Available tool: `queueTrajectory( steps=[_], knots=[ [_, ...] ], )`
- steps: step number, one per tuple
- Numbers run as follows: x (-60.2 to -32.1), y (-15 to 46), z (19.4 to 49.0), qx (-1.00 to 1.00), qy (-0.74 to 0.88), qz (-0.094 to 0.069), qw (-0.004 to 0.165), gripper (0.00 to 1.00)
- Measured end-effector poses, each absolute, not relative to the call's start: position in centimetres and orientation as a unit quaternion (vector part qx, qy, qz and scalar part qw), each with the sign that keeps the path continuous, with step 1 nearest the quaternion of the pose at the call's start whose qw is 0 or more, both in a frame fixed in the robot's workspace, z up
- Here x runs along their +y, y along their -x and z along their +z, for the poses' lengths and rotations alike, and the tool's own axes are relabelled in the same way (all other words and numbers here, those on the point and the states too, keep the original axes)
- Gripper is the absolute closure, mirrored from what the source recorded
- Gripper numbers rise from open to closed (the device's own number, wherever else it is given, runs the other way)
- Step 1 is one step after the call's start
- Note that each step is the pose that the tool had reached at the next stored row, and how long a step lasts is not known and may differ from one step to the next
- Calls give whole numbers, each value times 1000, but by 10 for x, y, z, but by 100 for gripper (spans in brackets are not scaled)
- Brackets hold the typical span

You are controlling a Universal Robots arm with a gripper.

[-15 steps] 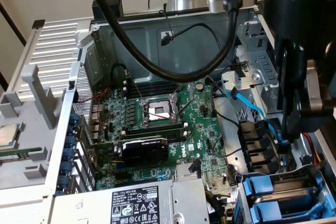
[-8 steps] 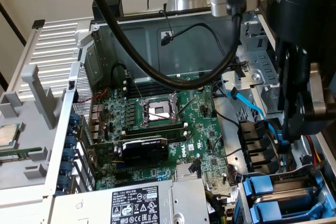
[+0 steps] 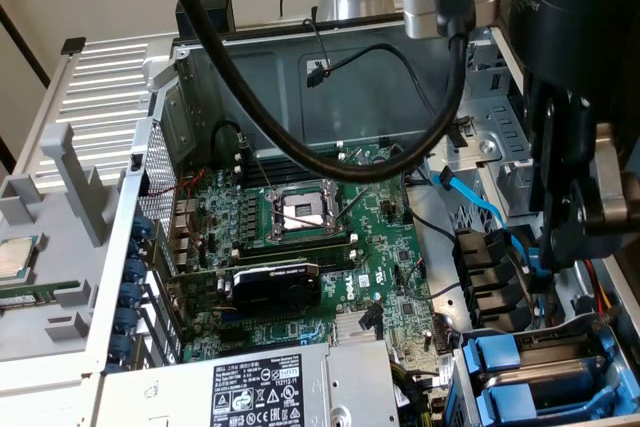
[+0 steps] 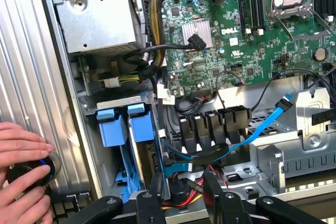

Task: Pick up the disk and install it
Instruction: 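Insert the first disk wire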

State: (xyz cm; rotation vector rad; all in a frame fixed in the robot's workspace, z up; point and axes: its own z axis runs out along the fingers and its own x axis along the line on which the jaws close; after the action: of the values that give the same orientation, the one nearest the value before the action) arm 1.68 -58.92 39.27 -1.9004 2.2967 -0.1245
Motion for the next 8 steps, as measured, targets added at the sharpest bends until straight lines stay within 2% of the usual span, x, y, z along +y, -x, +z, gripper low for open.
queueTrajectory(
  steps=[8],
  knots=[
    [-591,-19,393,757,648,-40,80,56]
  ],
)
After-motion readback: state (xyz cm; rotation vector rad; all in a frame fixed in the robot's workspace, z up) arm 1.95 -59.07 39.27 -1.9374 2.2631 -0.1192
